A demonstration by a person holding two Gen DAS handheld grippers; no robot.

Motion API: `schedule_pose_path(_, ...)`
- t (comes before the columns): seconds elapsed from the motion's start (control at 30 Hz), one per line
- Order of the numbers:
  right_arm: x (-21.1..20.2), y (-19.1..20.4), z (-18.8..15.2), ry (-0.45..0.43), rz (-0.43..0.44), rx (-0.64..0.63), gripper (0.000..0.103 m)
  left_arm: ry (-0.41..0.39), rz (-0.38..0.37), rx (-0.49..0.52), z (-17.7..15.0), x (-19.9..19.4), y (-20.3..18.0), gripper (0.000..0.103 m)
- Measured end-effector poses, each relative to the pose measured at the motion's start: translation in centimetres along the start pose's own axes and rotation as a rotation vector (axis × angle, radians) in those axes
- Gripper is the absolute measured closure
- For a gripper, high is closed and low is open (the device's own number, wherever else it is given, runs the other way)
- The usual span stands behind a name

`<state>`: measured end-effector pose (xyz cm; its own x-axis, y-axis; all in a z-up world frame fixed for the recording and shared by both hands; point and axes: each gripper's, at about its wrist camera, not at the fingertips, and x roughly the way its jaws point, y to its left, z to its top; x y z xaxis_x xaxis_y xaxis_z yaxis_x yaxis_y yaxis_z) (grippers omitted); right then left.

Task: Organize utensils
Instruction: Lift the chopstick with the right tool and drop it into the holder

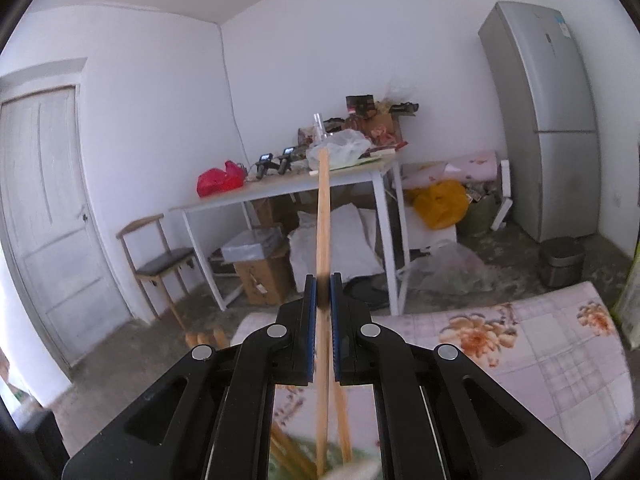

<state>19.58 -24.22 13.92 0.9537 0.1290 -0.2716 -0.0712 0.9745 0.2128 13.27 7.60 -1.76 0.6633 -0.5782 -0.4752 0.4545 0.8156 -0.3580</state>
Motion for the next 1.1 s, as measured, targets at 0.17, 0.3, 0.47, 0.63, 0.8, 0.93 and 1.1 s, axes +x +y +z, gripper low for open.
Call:
schedule_pose_path(0.17, -2.3, 0.0, -1.9, 0.056, 0.031, -0.067, 0.096, -0.009, -0.013, 0.011, 0.1, -0.1, -0.5, 0.029)
schedule_pose_path(0.3, -4.1, -0.4, -3.1, 0.116, 0.031, -0.097, 0.062, -0.014, -0.034, 0.034, 0.4, 0.0, -1.5, 0.028)
schedule_pose_path(0.47, -8.3, -2.6, -3.9, 0.117, 0.056, 0.001, 0.042, -0.022, -0.061, 0.07, 0.7, 0.3, -3.1, 0.025)
schedule_pose_path(0.63, -9.4, -4.8, -6.4, 0.197, 0.121, 0.094, 0.035, -0.018, -0.093, 0.13, 1.2, 1.5, -4.9, 0.02)
schedule_pose_path(0.8, -5.6, -5.8, -9.7, 0.396, 0.132, 0.114, 0.032, 0.009, -0.099, 0.21, 1.5, 4.7, -6.0, 0.018)
schedule_pose_path(0.93, -3.2, -6.5, -11.7, 0.449, 0.105, 0.1, 0.032, 0.054, -0.103, 0.22, 1.6, 7.4, -5.9, 0.018)
schedule_pose_path(1.1, -0.6, -7.0, -11.9, 0.456, 0.174, 0.105, 0.032, 0.084, -0.14, 0.193, 2.0, 9.0, -6.1, 0.018)
